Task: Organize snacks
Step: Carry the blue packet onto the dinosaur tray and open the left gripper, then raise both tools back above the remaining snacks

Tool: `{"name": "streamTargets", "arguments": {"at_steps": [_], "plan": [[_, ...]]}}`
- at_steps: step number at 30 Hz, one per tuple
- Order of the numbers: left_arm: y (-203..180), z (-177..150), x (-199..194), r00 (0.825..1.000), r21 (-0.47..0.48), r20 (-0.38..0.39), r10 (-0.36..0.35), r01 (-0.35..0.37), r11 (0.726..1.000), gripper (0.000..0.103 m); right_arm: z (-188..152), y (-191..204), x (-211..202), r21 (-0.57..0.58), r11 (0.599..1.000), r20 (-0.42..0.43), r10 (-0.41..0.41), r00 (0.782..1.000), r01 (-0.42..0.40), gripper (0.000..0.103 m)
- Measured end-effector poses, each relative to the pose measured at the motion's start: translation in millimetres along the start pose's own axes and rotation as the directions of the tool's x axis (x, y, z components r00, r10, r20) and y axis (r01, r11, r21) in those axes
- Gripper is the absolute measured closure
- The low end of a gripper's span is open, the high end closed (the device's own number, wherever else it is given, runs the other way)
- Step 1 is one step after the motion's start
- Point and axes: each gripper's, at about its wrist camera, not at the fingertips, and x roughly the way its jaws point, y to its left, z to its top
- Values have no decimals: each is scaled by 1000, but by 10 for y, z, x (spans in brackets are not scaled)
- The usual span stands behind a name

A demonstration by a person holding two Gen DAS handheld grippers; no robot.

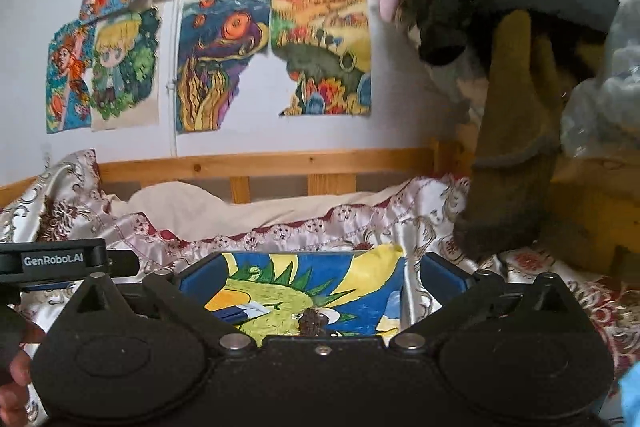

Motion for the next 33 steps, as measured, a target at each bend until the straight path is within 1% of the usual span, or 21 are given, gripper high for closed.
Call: {"name": "streamTargets", "arguments": {"at_steps": [5, 8, 11, 14, 17, 23, 27, 33], "plan": [[7, -95, -416, 1000, 36, 11, 14, -15, 999, 1, -43, -18, -419, -26, 1000, 18, 8, 1000, -7, 1], [-3, -202, -651, 1000, 83, 14, 23, -24, 996, 0, -88, -29, -641, -26, 1000, 12, 14, 1000, -13, 1], [-17, -306, -837, 1000, 114, 4, 29, -29, 993, 0, -136, -23, -854, -24, 1000, 5, 18, 1000, -18, 1], [-18, -400, -994, 999, 117, -19, 29, -26, 993, 0, -190, -12, -1030, -21, 1000, -10, 18, 1000, -18, 1], [-20, -506, -1114, 998, 127, -48, 33, -26, 992, 0, -238, -7, -1174, -16, 1000, -27, 16, 999, -17, 1], [12, -731, -1291, 991, 158, -118, 68, -49, 986, 0, -327, -9, -1365, -3, 1000, -82, 5, 997, -5, 1], [40, -774, -1331, 985, 158, -147, 88, -64, 985, 0, -407, -18, -1443, 22, 1000, -145, 3, 989, 0, 1], [77, -840, -1362, 976, 161, -186, 113, -83, 984, 0, -487, -11, -1555, 38, 999, -211, -15, 977, 23, 1]]}}
